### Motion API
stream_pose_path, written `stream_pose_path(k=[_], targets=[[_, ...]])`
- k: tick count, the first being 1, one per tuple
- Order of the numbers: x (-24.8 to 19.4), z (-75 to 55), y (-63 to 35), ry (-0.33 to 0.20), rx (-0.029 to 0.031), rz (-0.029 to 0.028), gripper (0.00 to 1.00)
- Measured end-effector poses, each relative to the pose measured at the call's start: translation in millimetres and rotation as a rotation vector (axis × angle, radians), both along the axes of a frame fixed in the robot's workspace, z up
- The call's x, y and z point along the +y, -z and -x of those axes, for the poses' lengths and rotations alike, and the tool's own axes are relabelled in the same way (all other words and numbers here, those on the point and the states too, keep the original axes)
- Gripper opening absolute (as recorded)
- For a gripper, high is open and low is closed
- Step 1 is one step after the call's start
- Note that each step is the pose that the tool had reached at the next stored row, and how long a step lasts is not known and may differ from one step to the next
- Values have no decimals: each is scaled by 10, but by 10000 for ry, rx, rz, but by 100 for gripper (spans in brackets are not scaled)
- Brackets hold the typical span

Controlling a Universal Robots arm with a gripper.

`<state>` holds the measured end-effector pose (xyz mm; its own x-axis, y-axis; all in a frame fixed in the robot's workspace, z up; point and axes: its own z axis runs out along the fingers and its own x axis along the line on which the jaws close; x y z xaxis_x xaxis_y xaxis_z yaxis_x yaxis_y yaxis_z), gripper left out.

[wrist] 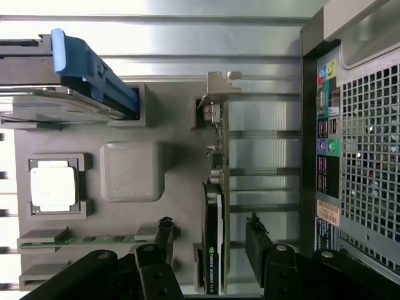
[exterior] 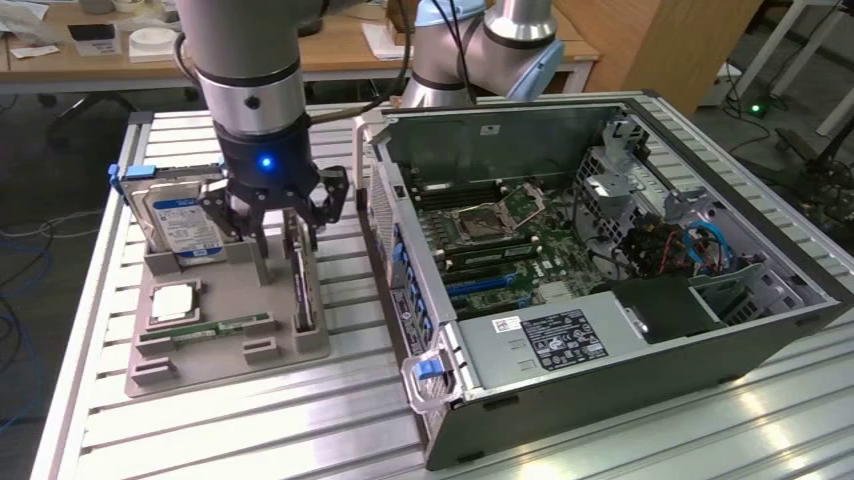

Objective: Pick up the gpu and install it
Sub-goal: 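Pick up the gpu and move the gpu toward the slot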

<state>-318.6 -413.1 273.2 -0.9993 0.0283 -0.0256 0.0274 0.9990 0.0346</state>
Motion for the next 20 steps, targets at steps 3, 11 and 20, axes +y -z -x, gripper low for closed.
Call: stream_pose_path(k=[3,11,20], targets=[[-8,-1,34,0,-3,24,59],[-83,-12,91,1,-7,50,59],[-84,-30,176,-1,-10,119,59]])
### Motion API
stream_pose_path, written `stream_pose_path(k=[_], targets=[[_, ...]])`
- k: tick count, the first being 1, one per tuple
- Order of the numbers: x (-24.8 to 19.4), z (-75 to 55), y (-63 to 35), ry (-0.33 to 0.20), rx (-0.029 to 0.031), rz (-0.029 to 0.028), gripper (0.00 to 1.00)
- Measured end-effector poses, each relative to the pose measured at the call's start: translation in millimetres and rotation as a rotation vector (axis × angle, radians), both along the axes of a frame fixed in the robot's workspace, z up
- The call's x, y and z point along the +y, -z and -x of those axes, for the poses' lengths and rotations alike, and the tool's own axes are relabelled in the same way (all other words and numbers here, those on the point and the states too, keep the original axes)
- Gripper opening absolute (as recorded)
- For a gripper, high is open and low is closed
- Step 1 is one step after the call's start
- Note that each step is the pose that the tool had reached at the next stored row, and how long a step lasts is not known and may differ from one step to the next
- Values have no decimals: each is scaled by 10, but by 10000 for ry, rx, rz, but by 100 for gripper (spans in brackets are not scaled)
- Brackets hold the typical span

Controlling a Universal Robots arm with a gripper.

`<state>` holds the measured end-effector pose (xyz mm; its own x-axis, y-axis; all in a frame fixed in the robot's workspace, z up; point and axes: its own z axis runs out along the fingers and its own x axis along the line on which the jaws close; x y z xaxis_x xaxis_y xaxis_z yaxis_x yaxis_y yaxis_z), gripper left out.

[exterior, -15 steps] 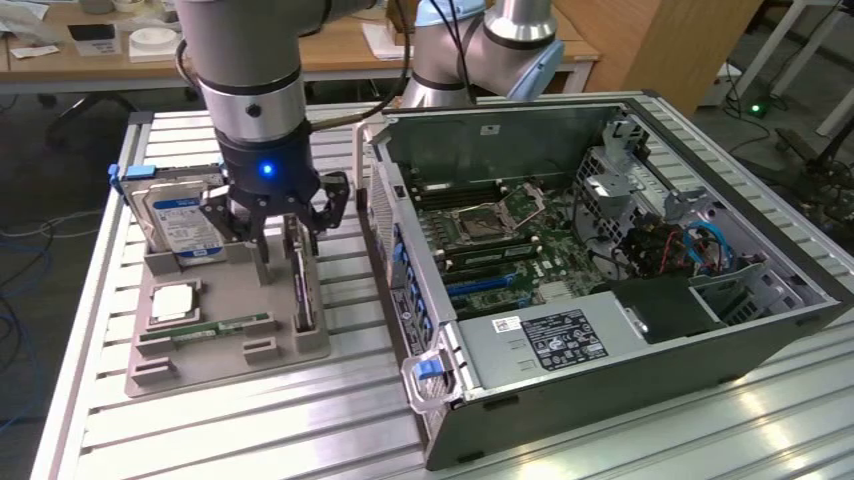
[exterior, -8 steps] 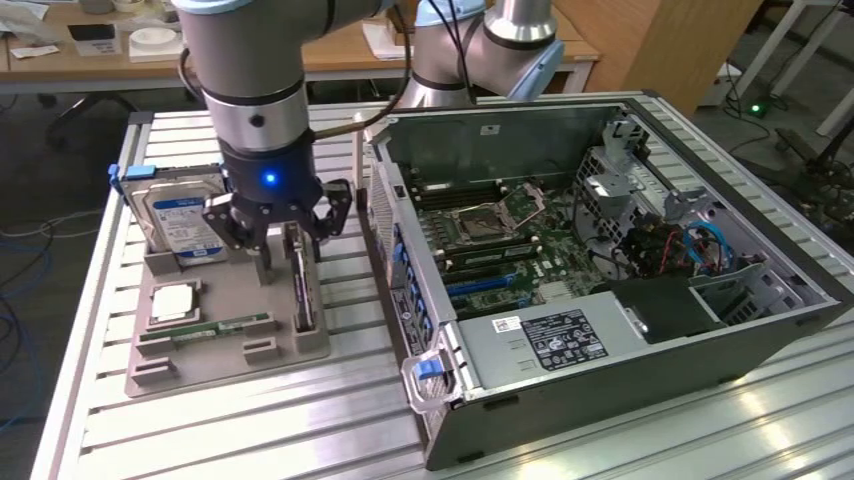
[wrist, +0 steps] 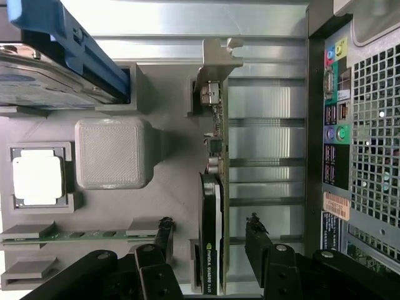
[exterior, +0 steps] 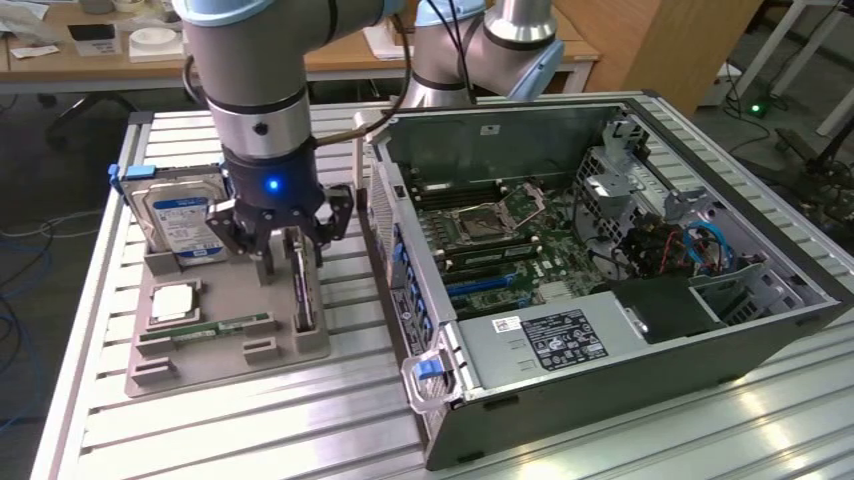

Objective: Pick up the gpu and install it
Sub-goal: 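Pick up the gpu and move the gpu toward the slot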

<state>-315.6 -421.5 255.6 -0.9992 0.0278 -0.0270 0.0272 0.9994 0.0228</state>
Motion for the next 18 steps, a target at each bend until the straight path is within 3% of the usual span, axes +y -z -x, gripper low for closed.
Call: stream_pose_path(k=[18], targets=[[0,-20,295,52,-25,104,59]])
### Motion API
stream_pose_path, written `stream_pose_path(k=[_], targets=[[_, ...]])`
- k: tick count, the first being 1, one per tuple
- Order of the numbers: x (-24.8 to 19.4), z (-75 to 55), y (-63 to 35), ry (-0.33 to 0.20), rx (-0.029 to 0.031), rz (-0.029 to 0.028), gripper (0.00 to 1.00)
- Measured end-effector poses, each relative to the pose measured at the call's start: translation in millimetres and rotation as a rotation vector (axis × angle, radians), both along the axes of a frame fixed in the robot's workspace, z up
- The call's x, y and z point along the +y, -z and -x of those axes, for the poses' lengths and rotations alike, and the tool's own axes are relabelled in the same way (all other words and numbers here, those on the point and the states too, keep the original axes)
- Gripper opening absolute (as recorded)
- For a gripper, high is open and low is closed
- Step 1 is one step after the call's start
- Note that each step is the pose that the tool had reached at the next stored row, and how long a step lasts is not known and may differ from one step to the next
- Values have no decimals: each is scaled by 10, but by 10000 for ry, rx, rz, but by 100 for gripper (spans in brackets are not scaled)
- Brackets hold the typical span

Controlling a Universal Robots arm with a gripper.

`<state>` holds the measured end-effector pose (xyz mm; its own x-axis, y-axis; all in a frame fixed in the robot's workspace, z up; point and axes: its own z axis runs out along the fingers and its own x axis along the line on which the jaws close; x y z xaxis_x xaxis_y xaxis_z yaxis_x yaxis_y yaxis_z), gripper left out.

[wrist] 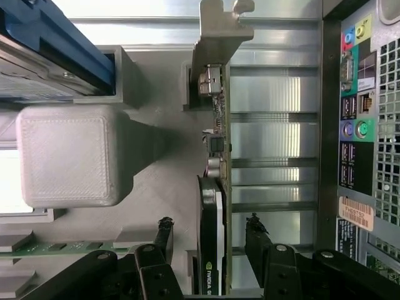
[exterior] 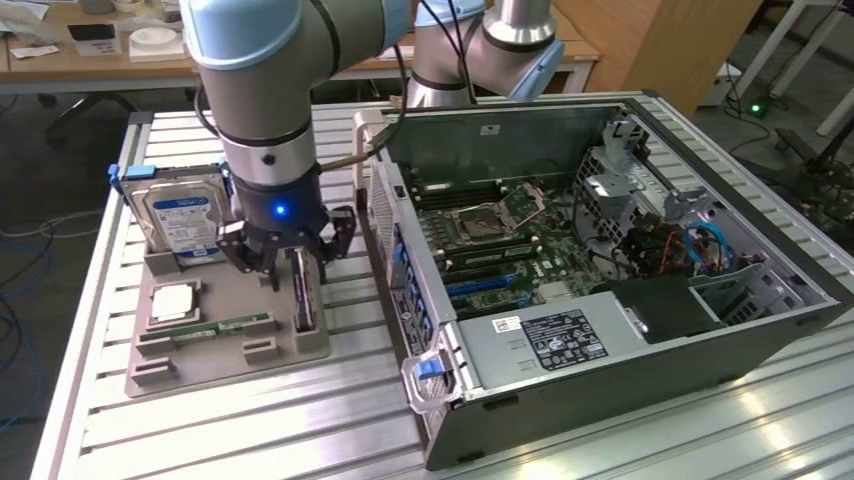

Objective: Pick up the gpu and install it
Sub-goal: 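Pick up the gpu and move the gpu toward the slot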

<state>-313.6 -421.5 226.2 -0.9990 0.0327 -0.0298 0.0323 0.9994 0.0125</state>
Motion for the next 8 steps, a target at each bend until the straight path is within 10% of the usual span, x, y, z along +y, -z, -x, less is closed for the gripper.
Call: stream_pose_path(k=[8], targets=[[33,-9,64,70,-2,12,59]])
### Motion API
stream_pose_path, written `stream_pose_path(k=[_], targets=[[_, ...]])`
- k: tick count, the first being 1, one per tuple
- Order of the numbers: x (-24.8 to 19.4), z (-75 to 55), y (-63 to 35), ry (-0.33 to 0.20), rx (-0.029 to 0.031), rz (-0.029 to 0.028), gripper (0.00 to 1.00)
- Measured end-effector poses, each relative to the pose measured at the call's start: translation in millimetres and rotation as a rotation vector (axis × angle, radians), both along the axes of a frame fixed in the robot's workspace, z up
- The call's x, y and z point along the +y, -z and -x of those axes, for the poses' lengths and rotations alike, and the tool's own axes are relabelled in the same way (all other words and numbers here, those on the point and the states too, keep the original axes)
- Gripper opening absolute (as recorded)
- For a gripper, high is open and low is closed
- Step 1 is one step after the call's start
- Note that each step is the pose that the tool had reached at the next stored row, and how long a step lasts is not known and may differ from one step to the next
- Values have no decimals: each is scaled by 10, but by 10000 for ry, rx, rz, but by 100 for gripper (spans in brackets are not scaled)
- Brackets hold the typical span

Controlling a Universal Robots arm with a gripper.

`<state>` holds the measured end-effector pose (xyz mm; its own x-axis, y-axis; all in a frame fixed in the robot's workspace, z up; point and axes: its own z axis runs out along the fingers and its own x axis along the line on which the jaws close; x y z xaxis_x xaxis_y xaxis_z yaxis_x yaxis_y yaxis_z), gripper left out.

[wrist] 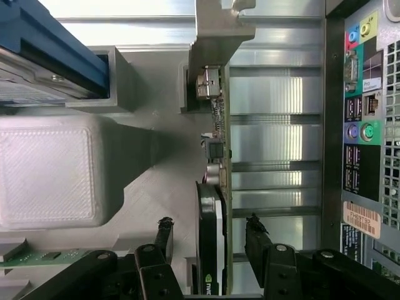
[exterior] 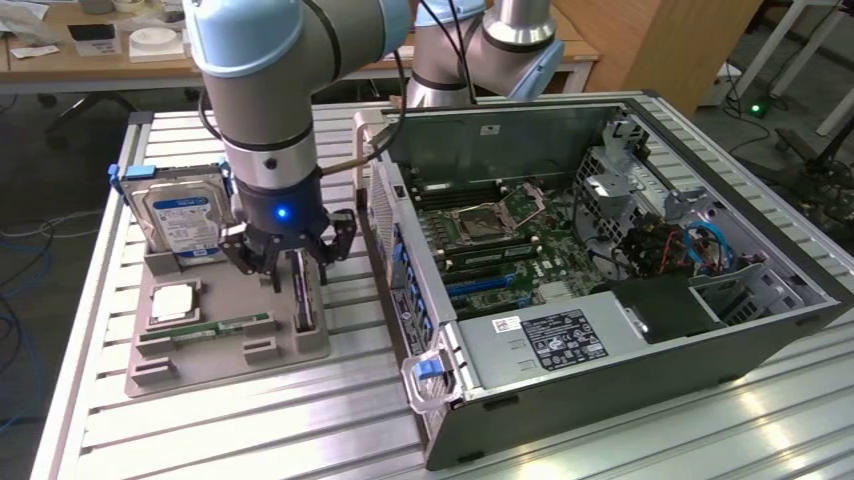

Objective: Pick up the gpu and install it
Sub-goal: 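Pick up the gpu and move the gpu toward the slot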

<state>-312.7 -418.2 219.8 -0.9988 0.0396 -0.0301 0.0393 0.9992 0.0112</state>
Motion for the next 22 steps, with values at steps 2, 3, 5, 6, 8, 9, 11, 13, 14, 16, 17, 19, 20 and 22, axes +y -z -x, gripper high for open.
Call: stream_pose_path(k=[2,3,5,6,8,9,11,13,14,16,17,19,20,22], targets=[[2,0,12,4,1,1,59],[2,0,19,5,1,1,59],[2,0,37,5,-1,1,59],[2,0,46,5,-2,1,59],[3,-1,64,5,-7,0,59],[3,-1,70,6,-9,1,59],[2,0,75,6,-11,3,59],[3,0,76,6,-12,2,57],[3,-1,77,6,-14,1,51],[15,0,79,9,-17,3,51],[26,0,78,8,-16,13,51],[51,0,78,7,-14,32,51],[53,-1,78,6,-16,33,51],[54,-1,79,4,-14,35,51]])
